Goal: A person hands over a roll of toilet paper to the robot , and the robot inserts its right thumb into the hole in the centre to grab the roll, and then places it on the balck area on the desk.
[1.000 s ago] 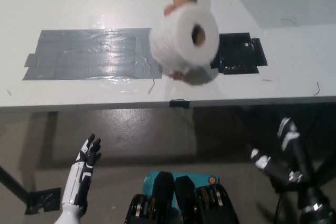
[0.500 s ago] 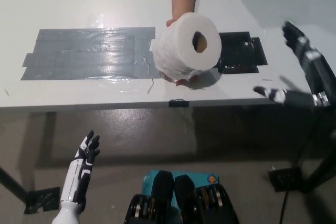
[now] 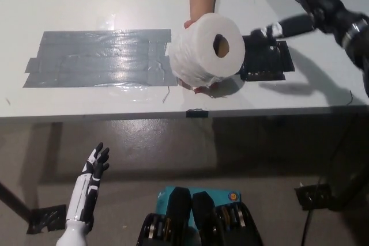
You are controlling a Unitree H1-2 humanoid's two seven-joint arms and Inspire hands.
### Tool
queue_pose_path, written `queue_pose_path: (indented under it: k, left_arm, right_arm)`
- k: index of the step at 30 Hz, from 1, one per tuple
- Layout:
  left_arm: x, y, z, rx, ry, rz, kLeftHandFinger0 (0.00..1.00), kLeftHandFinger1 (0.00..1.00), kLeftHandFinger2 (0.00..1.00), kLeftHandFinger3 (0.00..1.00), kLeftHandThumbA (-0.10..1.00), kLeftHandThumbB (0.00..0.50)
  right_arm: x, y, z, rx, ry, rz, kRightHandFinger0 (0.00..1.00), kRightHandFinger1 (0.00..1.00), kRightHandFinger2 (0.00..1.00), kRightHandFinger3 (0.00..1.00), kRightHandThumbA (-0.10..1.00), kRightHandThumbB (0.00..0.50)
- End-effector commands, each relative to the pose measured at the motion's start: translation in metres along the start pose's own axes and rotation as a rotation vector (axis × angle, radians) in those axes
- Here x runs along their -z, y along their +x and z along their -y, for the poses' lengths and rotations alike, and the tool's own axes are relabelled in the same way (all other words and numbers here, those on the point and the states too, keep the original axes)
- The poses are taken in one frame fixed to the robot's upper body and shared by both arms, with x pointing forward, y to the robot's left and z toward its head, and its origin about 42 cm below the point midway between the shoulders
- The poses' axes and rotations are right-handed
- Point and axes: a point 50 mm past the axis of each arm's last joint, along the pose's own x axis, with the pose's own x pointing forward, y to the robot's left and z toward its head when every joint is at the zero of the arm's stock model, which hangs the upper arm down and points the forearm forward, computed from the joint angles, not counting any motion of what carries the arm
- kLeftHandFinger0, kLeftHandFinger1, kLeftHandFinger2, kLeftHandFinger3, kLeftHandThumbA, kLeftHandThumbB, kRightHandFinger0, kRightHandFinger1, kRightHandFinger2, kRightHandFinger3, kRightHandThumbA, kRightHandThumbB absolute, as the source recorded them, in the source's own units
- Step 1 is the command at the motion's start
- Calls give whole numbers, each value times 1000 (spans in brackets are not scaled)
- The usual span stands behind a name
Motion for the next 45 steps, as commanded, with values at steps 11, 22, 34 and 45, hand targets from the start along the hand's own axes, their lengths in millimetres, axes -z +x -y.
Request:
queue_pose_path:
  k: [11,22,34,45]
  left_arm:
    - [-19,13,1,31,35,87,1000,1000,1000,1000,985,158]
    - [-24,18,4,43,38,104,1000,1000,1000,1000,957,148]
    - [-23,20,4,51,27,107,1000,1000,1000,1000,914,135]
    - [-24,20,6,51,31,105,1000,1000,1000,1000,903,144]
  right_arm:
    - [-30,75,-5,-51,-163,-154,1000,1000,1000,1000,900,455]
    - [-18,75,-20,-103,-252,-184,1000,1000,1000,1000,981,456]
    - [-17,74,-22,-123,-219,-183,1000,1000,1000,1000,933,472]
    - [-22,83,-40,-117,-229,-132,1000,1000,1000,1000,998,466]
